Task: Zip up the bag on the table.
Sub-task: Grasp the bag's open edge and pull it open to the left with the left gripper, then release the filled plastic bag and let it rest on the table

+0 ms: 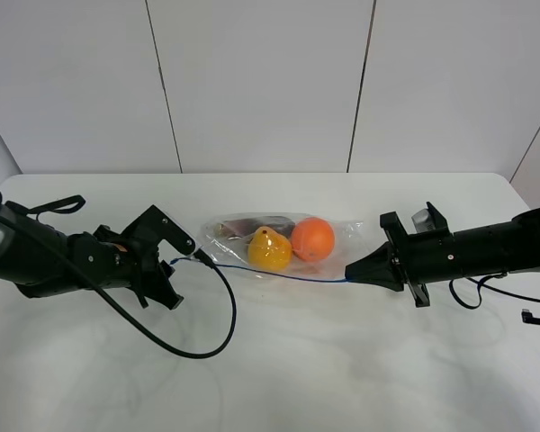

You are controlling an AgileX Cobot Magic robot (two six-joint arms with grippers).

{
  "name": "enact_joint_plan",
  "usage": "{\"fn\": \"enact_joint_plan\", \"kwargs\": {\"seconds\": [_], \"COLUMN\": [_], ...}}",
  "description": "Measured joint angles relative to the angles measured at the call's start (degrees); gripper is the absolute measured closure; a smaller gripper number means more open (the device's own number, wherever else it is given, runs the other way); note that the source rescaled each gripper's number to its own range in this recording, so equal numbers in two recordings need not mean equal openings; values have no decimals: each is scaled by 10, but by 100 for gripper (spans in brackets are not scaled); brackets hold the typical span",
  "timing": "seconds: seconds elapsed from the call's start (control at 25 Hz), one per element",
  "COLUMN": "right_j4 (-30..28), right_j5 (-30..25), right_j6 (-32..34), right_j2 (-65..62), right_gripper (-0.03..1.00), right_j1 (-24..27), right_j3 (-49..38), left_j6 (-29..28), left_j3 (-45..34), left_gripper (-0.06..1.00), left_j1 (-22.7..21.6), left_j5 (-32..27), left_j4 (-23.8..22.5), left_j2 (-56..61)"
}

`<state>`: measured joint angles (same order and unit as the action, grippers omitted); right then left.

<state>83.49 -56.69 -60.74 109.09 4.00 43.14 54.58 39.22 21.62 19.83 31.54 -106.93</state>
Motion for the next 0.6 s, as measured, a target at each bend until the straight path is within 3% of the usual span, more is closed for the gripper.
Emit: {"fn": "enact_joint_plan", "kwargs": {"seconds": [0.08,0.16,0.28,0.6], "right_j4": [-1,-2,-8,-13], "right_j5": [1,1,1,4], "right_j6": [0,0,0,-2], "right_j2": [0,0,0,0], "right_gripper": [97,97,97,97], "right_j1": [0,0,0,0], "right_j3": [0,0,0,0], "left_j6": [0,0,0,0], "left_j3": [0,0,0,0], "left_gripper": [26,15,9,8], "left_j1": [0,0,0,0], "left_j5": [4,10,23,20], "left_j4": [5,20,61,219], "left_j2": [0,0,0,15]}}
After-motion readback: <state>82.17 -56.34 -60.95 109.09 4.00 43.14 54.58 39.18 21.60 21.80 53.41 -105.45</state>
